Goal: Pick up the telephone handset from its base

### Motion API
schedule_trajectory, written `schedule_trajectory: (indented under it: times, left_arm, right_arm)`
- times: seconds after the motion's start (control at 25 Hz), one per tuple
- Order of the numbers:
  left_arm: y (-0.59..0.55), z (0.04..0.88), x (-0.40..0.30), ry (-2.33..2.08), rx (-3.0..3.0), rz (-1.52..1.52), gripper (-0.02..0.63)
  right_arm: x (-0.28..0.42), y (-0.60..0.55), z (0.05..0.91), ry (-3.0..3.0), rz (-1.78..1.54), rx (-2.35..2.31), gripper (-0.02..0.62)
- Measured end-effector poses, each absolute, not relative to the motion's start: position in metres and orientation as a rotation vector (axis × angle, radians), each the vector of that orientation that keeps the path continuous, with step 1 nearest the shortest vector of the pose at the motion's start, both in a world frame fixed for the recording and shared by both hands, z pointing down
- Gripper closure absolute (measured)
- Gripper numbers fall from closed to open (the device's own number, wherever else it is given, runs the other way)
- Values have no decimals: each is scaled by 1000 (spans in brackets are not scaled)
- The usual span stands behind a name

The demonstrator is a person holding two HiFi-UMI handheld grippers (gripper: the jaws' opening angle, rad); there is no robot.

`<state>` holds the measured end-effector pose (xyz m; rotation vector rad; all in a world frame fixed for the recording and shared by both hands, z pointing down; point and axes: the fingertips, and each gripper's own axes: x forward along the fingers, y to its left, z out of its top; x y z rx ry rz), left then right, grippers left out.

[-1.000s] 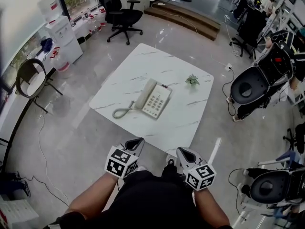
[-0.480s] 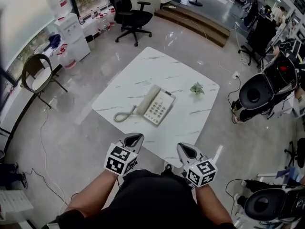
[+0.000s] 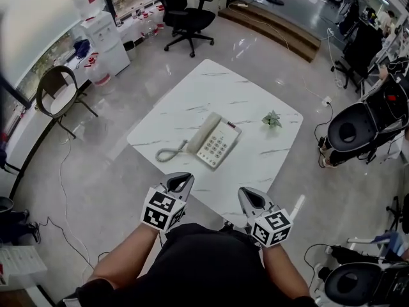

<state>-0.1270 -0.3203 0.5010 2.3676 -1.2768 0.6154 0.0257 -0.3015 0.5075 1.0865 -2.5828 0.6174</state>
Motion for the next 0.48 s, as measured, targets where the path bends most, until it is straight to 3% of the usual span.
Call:
schedule_trajectory:
  times: [0.12,0.48]
  left_arm:
    - [-327,503,-131,-1301,2370,642,534]
    - [-360,505,-138,-1330,2381,706,451]
  right_arm:
    - [26,-306,507,-2586,615,1079,594]
    - [41,-317,510,-2560,626,1109,594]
